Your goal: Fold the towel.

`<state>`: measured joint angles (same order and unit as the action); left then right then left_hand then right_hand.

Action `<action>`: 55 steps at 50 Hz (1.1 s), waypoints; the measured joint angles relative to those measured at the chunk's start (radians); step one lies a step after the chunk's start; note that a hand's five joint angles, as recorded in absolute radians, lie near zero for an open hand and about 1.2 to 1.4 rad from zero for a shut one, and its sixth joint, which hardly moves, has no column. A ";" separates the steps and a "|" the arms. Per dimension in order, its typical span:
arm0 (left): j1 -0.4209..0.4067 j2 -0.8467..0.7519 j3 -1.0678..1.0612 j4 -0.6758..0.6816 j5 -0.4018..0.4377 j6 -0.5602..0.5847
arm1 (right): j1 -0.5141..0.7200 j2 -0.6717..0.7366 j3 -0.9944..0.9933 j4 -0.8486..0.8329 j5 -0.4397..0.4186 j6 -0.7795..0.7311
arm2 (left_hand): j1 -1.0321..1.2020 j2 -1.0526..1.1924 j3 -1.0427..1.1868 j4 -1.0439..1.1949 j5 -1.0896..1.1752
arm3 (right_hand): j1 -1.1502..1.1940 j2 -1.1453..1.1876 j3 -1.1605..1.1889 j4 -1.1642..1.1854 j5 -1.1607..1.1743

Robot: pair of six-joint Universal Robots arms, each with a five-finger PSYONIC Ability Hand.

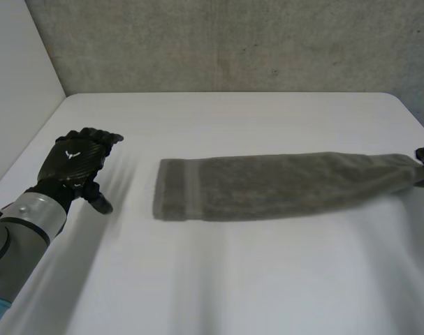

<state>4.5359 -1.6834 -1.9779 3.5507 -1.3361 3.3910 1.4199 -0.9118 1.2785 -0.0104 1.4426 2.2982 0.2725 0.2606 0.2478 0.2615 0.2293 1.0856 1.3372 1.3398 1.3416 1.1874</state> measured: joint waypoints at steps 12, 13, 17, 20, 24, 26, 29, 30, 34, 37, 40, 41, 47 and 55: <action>-0.002 0.015 -0.009 0.000 0.000 -0.001 | 0.067 -0.043 -0.139 0.071 0.007 -0.011 | 0.000 0.000 0.000 0.000 0.000 | 0.000 0.000 0.000 0.000 0.000; -0.002 0.015 -0.009 0.000 0.000 -0.001 | 0.087 -0.047 -0.150 0.071 0.008 -0.010 | 0.000 0.000 0.000 0.000 0.000 | 0.000 0.000 0.000 0.000 0.000; -0.002 0.015 -0.008 0.000 0.000 -0.001 | 0.182 -0.061 -0.198 0.069 0.012 -0.008 | 0.000 0.000 0.000 0.000 0.000 | 0.000 0.005 0.000 0.000 0.000; -0.002 0.015 -0.007 0.001 -0.001 -0.001 | 0.296 -0.065 -0.238 0.066 0.011 -0.008 | 0.000 0.000 0.000 0.000 0.000 | 0.000 0.005 0.000 0.000 0.000; -0.002 0.017 -0.007 0.000 -0.001 -0.001 | 0.477 -0.063 -0.276 0.059 0.006 -0.014 | 0.000 0.000 0.000 0.000 0.000 | 0.000 0.005 0.003 0.000 0.000; -0.002 0.018 -0.007 0.000 -0.001 -0.001 | 0.560 -0.053 -0.285 0.050 0.003 -0.018 | 0.000 0.000 0.000 0.000 0.000 | 0.000 0.005 0.003 0.000 0.000; -0.001 0.019 -0.008 0.000 -0.002 -0.001 | 0.686 -0.021 -0.292 0.030 0.000 -0.028 | 0.000 0.000 0.000 0.000 0.000 | 0.000 0.005 0.003 0.000 0.000; -0.001 0.020 -0.008 0.001 -0.002 -0.001 | 0.723 -0.007 -0.293 0.024 -0.001 -0.032 | 0.000 0.000 0.000 0.000 0.000 | 0.000 0.005 0.003 0.000 0.000; -0.002 0.020 -0.010 0.000 -0.001 -0.001 | 0.855 0.075 -0.297 0.004 0.001 -0.063 | 0.000 0.000 0.000 0.000 0.000 | 0.000 -0.013 -0.016 -0.021 -0.029; -0.004 0.020 -0.010 0.001 -0.002 -0.001 | 0.910 0.128 -0.300 -0.001 0.006 -0.090 | 0.000 0.000 0.000 0.000 0.000 | -0.164 -0.316 -0.309 -0.314 -0.340; -0.006 0.019 -0.009 0.001 -0.002 -0.001 | 0.950 0.177 -0.302 -0.004 0.012 -0.114 | 0.000 0.000 0.000 0.000 0.000 | -0.612 -0.814 -0.787 -0.799 -0.860; -0.006 0.019 -0.009 0.002 -0.002 0.000 | 0.957 0.187 -0.303 -0.005 0.016 -0.117 | 0.000 0.000 0.000 0.000 0.000 | -0.744 -0.977 -0.954 -0.964 -1.026; -0.010 0.016 -0.005 0.002 -0.001 0.000 | 0.952 0.169 -0.295 -0.007 0.047 -0.063 | 0.000 0.000 0.000 0.000 0.000 | -0.853 -1.095 -1.096 -1.089 -1.127; -0.021 0.017 0.016 0.001 -0.001 0.000 | 0.842 -0.036 -0.173 0.003 0.053 0.183 | 0.000 0.000 0.000 0.000 0.000 | -0.856 -1.095 -1.096 -1.089 -1.127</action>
<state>4.5145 -1.6660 -1.9622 3.5521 -1.3376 3.3906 2.2619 -0.9481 1.1056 -0.0075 1.4957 2.4811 0.2724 0.2605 0.2478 0.2615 0.2294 0.2300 0.2424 0.2439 0.2529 0.0609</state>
